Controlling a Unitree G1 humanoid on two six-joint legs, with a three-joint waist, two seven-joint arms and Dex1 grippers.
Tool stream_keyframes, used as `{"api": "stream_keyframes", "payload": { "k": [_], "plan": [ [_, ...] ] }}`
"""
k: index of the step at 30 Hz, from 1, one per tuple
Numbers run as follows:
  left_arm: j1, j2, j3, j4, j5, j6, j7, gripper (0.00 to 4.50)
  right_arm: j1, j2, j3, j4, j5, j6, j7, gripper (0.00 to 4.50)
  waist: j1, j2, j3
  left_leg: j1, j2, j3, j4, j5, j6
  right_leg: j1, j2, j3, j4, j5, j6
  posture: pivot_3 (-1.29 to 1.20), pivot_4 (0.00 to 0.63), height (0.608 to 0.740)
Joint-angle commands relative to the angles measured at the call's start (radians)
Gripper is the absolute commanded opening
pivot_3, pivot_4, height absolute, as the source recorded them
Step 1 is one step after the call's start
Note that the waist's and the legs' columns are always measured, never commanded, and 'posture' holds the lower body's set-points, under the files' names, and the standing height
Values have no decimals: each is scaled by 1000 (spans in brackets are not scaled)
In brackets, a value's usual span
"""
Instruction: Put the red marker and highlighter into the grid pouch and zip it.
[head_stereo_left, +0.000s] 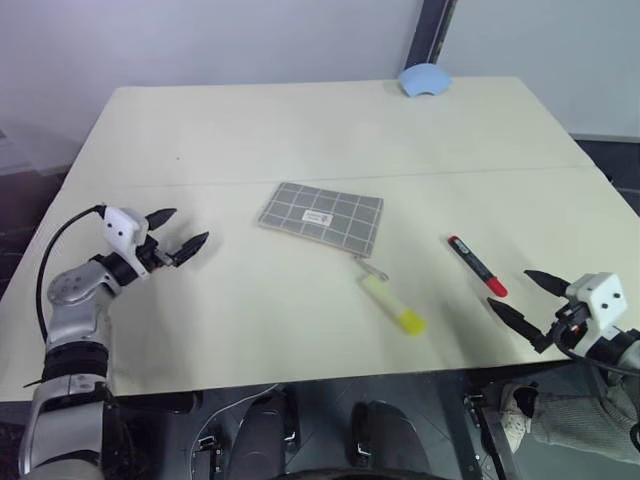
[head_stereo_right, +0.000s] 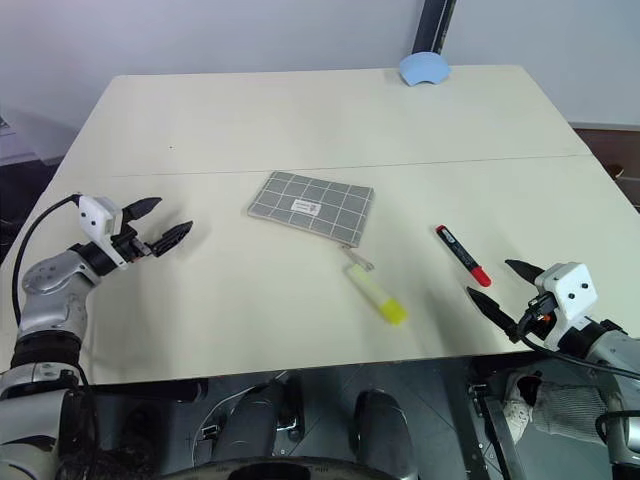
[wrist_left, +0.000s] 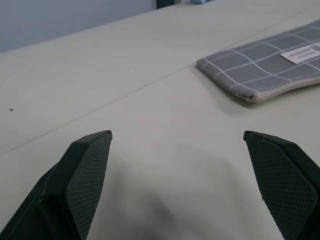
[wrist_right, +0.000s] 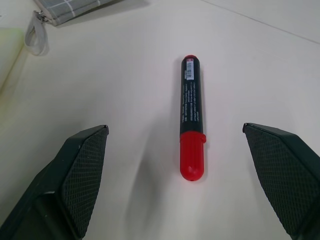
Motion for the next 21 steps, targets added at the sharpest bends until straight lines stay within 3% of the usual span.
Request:
{"api": "stream_keyframes", "payload": {
  "k": [1, 4, 7, 13, 14, 17, 21],
  "plan": [
    [-15, 6, 2, -2, 7, -40, -1, 4449, -2, 4, -14, -36, 18, -5, -6, 4500, 0, 0, 0, 0, 0, 0, 0, 0, 0, 0, 0, 0, 0, 0, 0, 0, 150, 740],
    [-20, 7, 2, 12, 15, -62, 0, 4449, -2, 7, -15, -43, 28, 4, -4, 4500, 1, 0, 0, 0, 0, 0, 1, 0, 0, 0, 0, 0, 1, 0, 0, 0, 150, 740],
    [-46, 6, -17, 43, 58, -134, 20, 4500, -38, 22, -11, -66, 65, 41, -26, 3607, 1, 0, 0, 0, 0, 0, 1, 0, 0, 0, 0, 0, 0, 0, 0, 0, 150, 740],
    [-190, -15, -123, 203, 221, -365, 83, 4500, -297, 132, 185, -110, -5, 61, -168, 409, -4, 0, 0, 0, 0, 0, 2, 0, 0, 0, 0, -1, 1, 2, -1, 0, 150, 740],
    [-219, -19, -142, 239, 250, -400, 101, 4500, -350, 164, 230, -106, -20, 60, -188, 54, -5, 0, 0, 0, 0, 0, 2, 0, 0, 0, 0, -1, 1, 2, -1, 0, 150, 740],
    [-296, -20, -215, 345, 353, -519, 149, 4500, -522, 276, 370, -12, -114, 31, -254, 54, -9, 0, 0, -1, 0, 0, 2, 0, 0, -2, 1, -1, 2, 3, 1, 0, 150, 740],
    [-364, -4, -309, 438, 485, -656, 230, 4500, -671, 341, 478, 179, -247, -45, -310, 54, -13, 0, 0, -3, -2, 7, 2, 2, 4, -3, 1, -1, 9, 5, 7, 0, 150, 740]
  ]
}}
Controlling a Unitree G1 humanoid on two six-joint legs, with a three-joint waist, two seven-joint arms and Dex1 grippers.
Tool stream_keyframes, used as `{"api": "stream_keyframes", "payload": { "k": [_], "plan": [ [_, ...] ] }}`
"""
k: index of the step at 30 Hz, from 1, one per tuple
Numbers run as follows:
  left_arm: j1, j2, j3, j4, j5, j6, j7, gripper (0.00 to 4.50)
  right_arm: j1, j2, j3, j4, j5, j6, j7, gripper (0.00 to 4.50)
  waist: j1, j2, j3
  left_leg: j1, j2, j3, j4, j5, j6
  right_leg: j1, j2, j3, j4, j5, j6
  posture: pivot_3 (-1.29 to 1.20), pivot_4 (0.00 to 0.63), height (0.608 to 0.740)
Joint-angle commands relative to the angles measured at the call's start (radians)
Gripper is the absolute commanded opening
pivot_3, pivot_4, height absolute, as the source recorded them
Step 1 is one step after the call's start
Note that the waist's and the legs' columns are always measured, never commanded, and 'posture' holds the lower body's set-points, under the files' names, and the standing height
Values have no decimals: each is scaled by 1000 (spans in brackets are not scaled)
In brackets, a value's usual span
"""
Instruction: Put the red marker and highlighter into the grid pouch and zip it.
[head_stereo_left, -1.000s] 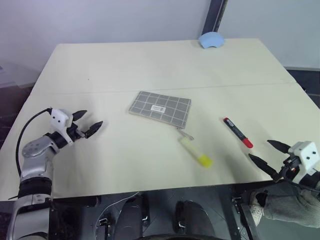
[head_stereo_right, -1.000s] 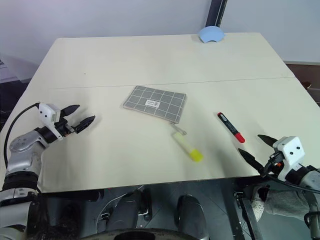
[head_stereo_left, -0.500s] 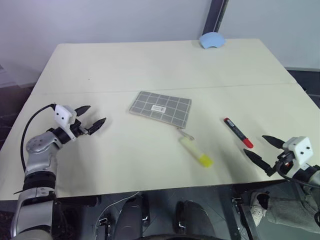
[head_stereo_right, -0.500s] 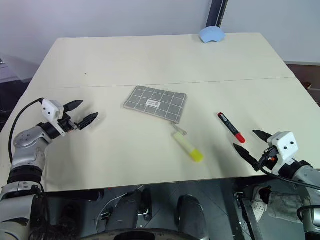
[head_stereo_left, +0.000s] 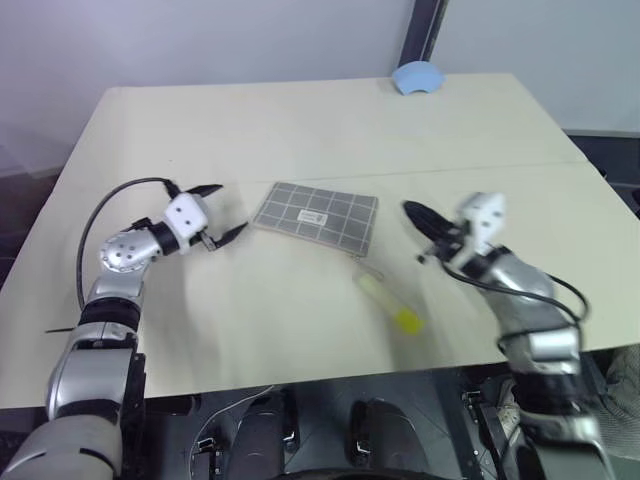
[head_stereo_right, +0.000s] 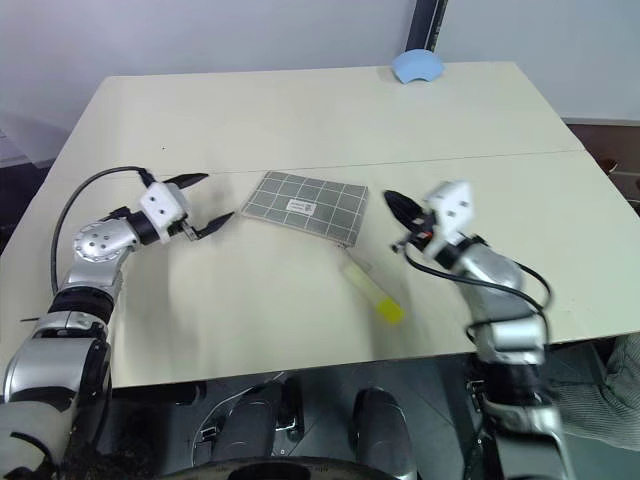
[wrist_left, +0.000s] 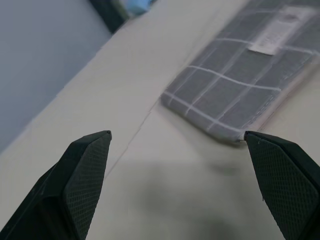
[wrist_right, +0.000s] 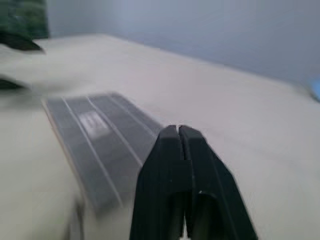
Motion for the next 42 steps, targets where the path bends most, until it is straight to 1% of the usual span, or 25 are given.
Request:
{"api": "stream_keyframes", "payload": {
  "k": [1, 4, 8, 11, 14, 18, 21, 26, 28, 30, 31, 33, 35, 36, 40, 41, 42],
  "plan": [
    [-59, 30, -58, 61, 100, -106, 75, 4500, -76, 21, 55, 138, -101, -79, -42, 54, 3, -1, 0, 0, 0, 2, 1, 1, -1, -1, 0, 0, 2, 0, 1, 0, 150, 740],
    [-93, 41, -120, 99, 185, -166, 134, 4500, -124, 67, 127, 249, -147, -97, -38, 54, 2, -1, 1, -1, 0, 7, 3, 2, -2, -4, -1, 1, 5, -1, 2, 0, 150, 740],
    [-126, 24, -163, 140, 243, -177, 217, 4500, -166, 105, 214, 378, -239, -147, -43, 54, -9, -1, 1, 1, 1, 7, 4, -1, 2, -4, -1, 2, 8, -1, 2, 0, 150, 740],
    [-145, 13, -197, 154, 287, -187, 273, 4500, -198, 119, 222, 461, -272, -153, -77, 54, -13, -1, 1, 1, 1, 7, 4, 0, 1, -4, -1, 2, 10, -1, 2, 0, 150, 740],
    [-163, 11, -246, 165, 354, -196, 344, 4500, -221, 100, 237, 521, -320, -163, -95, 54, -11, -1, 1, 2, 2, 7, 4, 0, 1, -4, -1, 3, 10, -1, 2, 0, 150, 740],
    [-181, 34, -318, 179, 456, -203, 458, 4500, -213, 72, 225, 511, -325, -164, -79, 54, -9, -1, 0, 3, 2, 7, 4, 0, 1, -3, -1, 3, 10, -1, 2, 0, 150, 740],
    [-199, 36, -352, 196, 501, -184, 537, 4500, -197, 56, 217, 486, -316, -159, -63, 54, -9, -1, 0, 3, 2, 7, 4, 0, 1, -3, -1, 3, 10, -1, 2, 0, 150, 740],
    [-237, -10, -420, 216, 572, -133, 644, 4500, -152, 53, 211, 417, -292, -132, -42, 54, -7, -1, 0, 4, 2, 7, 4, 0, 0, -3, -1, 3, 11, -1, 2, 0, 150, 740],
    [-249, -30, -434, 228, 582, -112, 659, 4500, -137, 54, 210, 389, -289, -124, -34, 54, -6, -1, 0, 4, 2, 6, 5, 0, 1, -3, -1, 3, 10, -1, 2, 0, 150, 740],
    [-252, -48, -432, 241, 569, -105, 625, 4500, -131, 57, 192, 365, -272, -103, -35, 54, -7, -1, -1, 4, 2, 6, 5, 0, 1, -3, -1, 3, 10, -1, 2, 0, 150, 740],
    [-250, -60, -421, 248, 548, -100, 582, 4500, -130, 55, 188, 358, -272, -98, -37, 54, -7, -1, -1, 4, 2, 6, 5, 0, 1, -3, -1, 3, 10, -1, 2, 0, 150, 740],
    [-245, -73, -409, 255, 523, -101, 525, 3952, -128, 53, 180, 343, -266, -87, -39, 0, -7, -1, -1, 4, 2, 6, 5, 0, 0, -3, -1, 3, 10, -1, 1, 0, 150, 740],
    [-241, -77, -403, 254, 509, -102, 496, 3137, -125, 56, 170, 330, -254, -76, -40, 0, -7, -1, -1, 4, 2, 6, 5, 0, 1, -4, -2, 3, 10, -1, 1, 0, 150, 740],
    [-240, -77, -401, 253, 503, -100, 487, 2543, -124, 55, 170, 325, -254, -73, -41, 0, -7, -1, -1, 4, 2, 6, 5, 0, 1, -4, -2, 3, 10, -1, 1, 0, 150, 740],
    [-234, -70, -384, 252, 472, -96, 448, 464, -118, 56, 172, 303, -254, -64, -40, 0, -10, -1, -1, 3, 2, 6, 4, 0, 1, -3, -2, 3, 10, -1, 2, 0, 150, 740],
    [-232, -69, -377, 252, 460, -94, 433, 24, -117, 57, 171, 299, -254, -61, -41, 0, -11, -1, -1, 4, 2, 6, 4, 0, 1, -3, -2, 3, 10, -1, 2, 0, 150, 740],
    [-228, -68, -367, 252, 447, -93, 416, 24, -115, 57, 170, 294, -254, -59, -41, 0, -12, -1, -1, 4, 2, 6, 4, 0, 1, -3, -2, 3, 10, -1, 2, 0, 150, 740]
  ]
}}
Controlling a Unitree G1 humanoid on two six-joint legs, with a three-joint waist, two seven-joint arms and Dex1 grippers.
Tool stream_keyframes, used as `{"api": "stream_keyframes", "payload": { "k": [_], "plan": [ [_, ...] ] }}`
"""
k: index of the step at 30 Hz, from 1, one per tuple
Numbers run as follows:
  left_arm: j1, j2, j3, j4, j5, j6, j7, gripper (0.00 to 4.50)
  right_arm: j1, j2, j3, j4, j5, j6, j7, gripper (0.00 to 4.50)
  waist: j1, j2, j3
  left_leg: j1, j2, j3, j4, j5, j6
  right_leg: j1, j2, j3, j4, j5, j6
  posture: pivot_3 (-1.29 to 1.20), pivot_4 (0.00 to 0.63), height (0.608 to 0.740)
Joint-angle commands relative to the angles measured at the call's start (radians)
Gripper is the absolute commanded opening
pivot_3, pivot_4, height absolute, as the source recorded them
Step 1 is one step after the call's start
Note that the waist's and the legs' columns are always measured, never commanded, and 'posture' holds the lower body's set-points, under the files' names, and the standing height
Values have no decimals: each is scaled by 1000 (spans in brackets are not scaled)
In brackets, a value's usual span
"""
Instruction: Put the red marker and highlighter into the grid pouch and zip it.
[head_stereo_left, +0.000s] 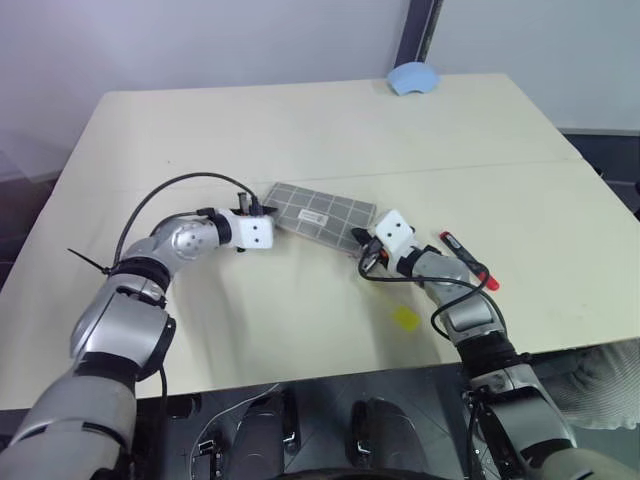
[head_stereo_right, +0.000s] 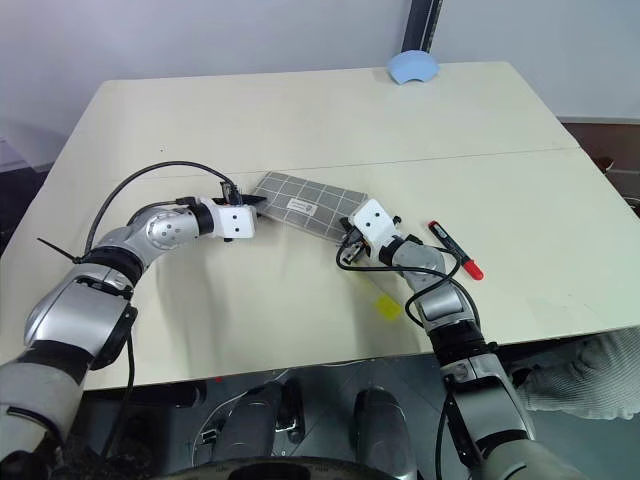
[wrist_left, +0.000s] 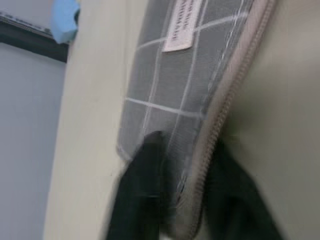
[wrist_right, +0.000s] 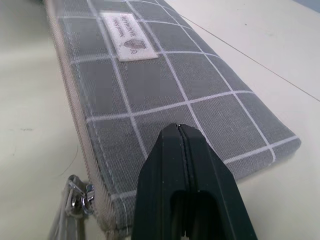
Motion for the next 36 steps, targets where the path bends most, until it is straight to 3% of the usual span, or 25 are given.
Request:
{"api": "stream_keyframes", "payload": {
  "k": [1, 6, 8, 11, 16, 21, 25, 31, 36],
  "plan": [
    [38, -8, 16, 16, -38, 9, -75, 24, 8, -5, -17, -45, 9, 5, -3, 0, -1, 0, 0, 0, 0, 0, 0, 0, 0, 0, 0, 0, 0, 0, 0, 0, 150, 740],
    [58, -2, 68, 1, -112, 13, -175, 24, 15, -6, -49, -108, 47, 31, 2, 0, -4, 0, 0, 0, 0, 1, 0, 0, 0, 0, 0, 0, 0, 0, 0, 0, 150, 740],
    [62, 2, 95, -18, -147, 38, -194, 0, 12, -5, -93, -167, 91, 72, -8, 539, -4, 0, 0, 0, 0, 1, -1, 0, 0, -1, 0, 0, 0, 0, 0, 0, 150, 740],
    [90, 7, 122, -73, -183, 77, -193, 0, 21, -17, -141, -277, 117, 130, -37, 1767, -4, 0, 0, -1, 0, 1, -1, 0, 0, -1, 0, 0, 0, 0, 0, 0, 150, 740],
    [177, -8, 150, -227, -215, 209, -162, 0, 97, -20, -188, -477, 191, 267, -51, 4466, 0, 0, 0, 0, 1, 0, -1, 0, 0, -1, 0, 0, 0, 0, 0, 0, 150, 740],
    [311, -60, 170, -554, -228, 442, -130, 0, 220, -17, -200, -650, 242, 379, -79, 4466, 4, 0, 0, 0, 0, 0, -1, 0, 1, 0, 0, 0, 0, 0, 0, 0, 150, 740],
    [386, -108, 182, -746, -213, 618, -80, 0, 277, 46, -146, -688, 235, 436, -149, 4466, 3, 0, 0, 0, 0, -1, 0, -1, 1, 1, -1, 0, -1, 0, 0, 0, 150, 740],
    [446, -147, 185, -886, -198, 745, -31, 0, 232, 138, -179, -605, 208, 475, -303, 4466, 2, 0, 0, 0, 0, -1, 0, 0, 0, 0, 0, 0, 0, 0, 0, 0, 150, 740],
    [451, -157, 184, -931, -198, 788, -10, 0, 223, 170, -211, -571, 252, 526, -320, 4466, 2, 0, 0, -1, 0, -1, 0, 0, 0, 0, 0, 0, -1, 0, 0, 0, 150, 740]
  ]
}}
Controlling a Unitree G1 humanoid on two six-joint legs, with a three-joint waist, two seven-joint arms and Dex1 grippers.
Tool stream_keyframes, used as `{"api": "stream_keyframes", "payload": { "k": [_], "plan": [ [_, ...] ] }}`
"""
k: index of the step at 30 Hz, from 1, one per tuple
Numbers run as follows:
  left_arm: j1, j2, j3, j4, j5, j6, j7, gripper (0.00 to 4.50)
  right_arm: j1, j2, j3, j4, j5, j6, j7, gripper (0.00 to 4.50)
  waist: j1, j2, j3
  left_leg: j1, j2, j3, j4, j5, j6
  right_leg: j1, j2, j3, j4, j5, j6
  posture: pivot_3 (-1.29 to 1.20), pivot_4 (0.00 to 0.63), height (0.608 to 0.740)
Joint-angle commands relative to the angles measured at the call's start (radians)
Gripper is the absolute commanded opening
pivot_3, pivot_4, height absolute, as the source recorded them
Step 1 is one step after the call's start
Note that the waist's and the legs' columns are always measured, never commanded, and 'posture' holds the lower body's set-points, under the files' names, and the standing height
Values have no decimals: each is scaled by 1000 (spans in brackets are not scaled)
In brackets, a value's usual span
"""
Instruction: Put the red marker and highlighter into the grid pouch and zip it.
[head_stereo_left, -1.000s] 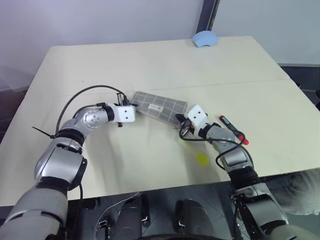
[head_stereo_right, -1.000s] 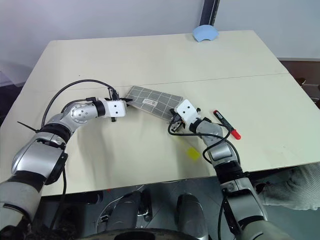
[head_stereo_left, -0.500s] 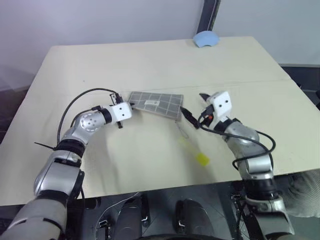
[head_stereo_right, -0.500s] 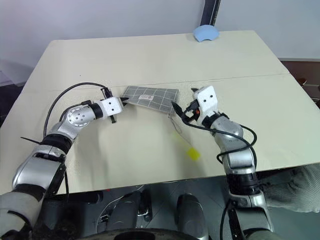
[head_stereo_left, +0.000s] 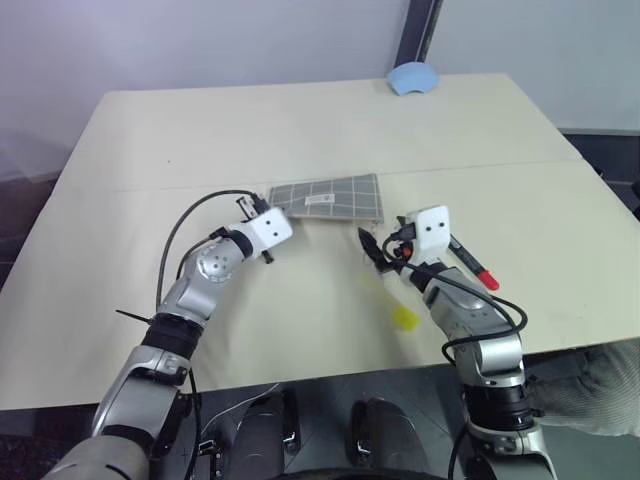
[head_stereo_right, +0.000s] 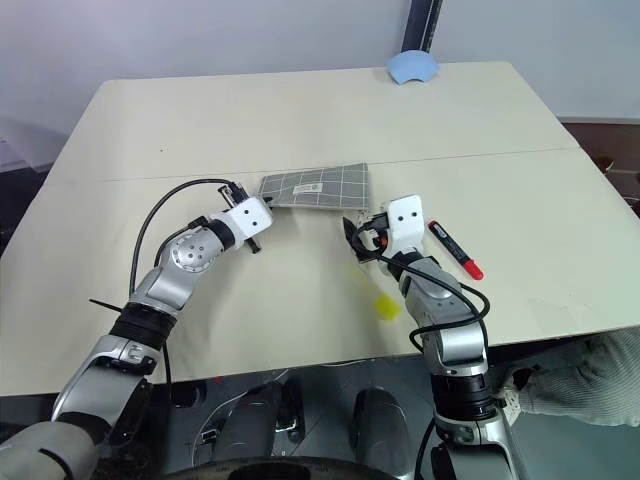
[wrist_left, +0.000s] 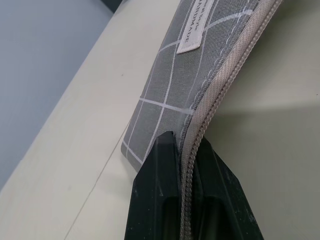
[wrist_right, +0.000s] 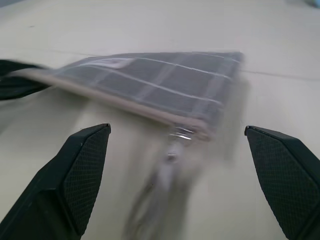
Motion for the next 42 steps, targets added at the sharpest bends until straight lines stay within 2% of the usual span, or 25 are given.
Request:
{"api": "stream_keyframes", "payload": {
  "k": [1, 6, 8, 9, 10, 14, 16, 17, 21, 30, 36, 41, 42],
  "plan": [
    [3, -7, -7, -49, 5, 19, 14, 0, -14, 11, -20, 7, 30, 19, -3, 4466, -2, 0, 0, 0, 0, 0, 0, 0, 0, 0, 0, 0, 0, 0, 0, 0, 150, 740],
    [12, -9, -18, -71, 2, 31, 14, 0, -56, 30, -17, 90, 23, 1, -21, 4466, -4, 0, 0, 0, 0, 0, -1, 0, 0, 0, 0, 0, 0, 0, 0, 0, 150, 740],
    [19, -11, -22, -78, 4, 31, 17, 0, -91, 59, -26, 132, 36, -12, -32, 3967, -5, 0, 0, 0, 0, 0, -1, 0, 0, -1, 0, 0, 0, 0, 0, 0, 150, 740],
    [22, -11, -24, -82, 5, 33, 17, 0, -101, 70, -29, 144, 41, -12, -36, 3688, -5, 0, 0, 0, 0, 0, -1, 0, 0, -1, 1, 0, 0, 0, 0, 0, 150, 740],
    [24, -12, -25, -86, 4, 35, 17, 0, -108, 83, -33, 152, 48, -11, -39, 3224, -4, 0, 0, 0, 0, 0, -1, 0, -1, -1, 1, 0, 0, 0, 0, 0, 150, 740],
    [33, -15, -28, -105, 8, 43, 19, 0, -121, 102, -11, 147, 55, -5, -24, 1191, -3, 0, 0, 0, 0, 0, -1, 0, 0, -1, 1, 0, 0, 0, 0, 0, 150, 740],
    [38, -13, -27, -113, 12, 52, 23, 0, -126, 66, 26, 134, 15, -4, -17, 151, -3, 0, 0, 0, 0, 0, -1, 0, 0, -1, 1, 0, 0, 0, 0, 0, 150, 740],
    [37, -13, -28, -114, 14, 56, 25, 0, -135, 55, 32, 128, 8, 2, -20, 46, -3, 0, 0, 0, 0, 0, -1, 0, -1, -1, 1, 0, 0, 0, 0, 0, 150, 740],
    [31, -24, -42, -113, 17, 54, 20, 0, -177, 6, 102, 148, -62, -10, -11, 46, -5, 0, 0, 0, 0, 1, -1, 0, -1, -1, 1, 0, 0, 0, 0, 0, 150, 740],
    [34, -63, -113, -139, 29, 6, -24, 0, -351, 36, 325, 386, -181, -167, 128, 46, -6, 0, 0, 0, 0, 1, -2, 1, -1, -1, 1, 0, 0, 0, 0, 0, 150, 740],
    [15, -75, -94, -135, 10, 10, -7, 0, -390, 74, 354, 471, -203, -233, 172, 46, -6, 0, 0, 0, 0, 1, -1, 1, -1, -1, 1, 0, 0, 0, 0, 0, 150, 740],
    [14, -71, -84, -138, 13, 10, 2, 0, -380, 71, 338, 466, -219, -258, 179, 46, -8, 0, 0, 0, 1, 1, -2, 1, -1, -1, 1, 0, 0, 0, 0, 0, 150, 740],
    [15, -68, -80, -135, 14, 9, 8, 0, -369, 57, 337, 453, -225, -260, 185, 371, -7, 0, 0, 0, 1, 1, -2, 1, -1, -1, 1, 0, 0, 0, 0, 0, 150, 740]
  ]
}}
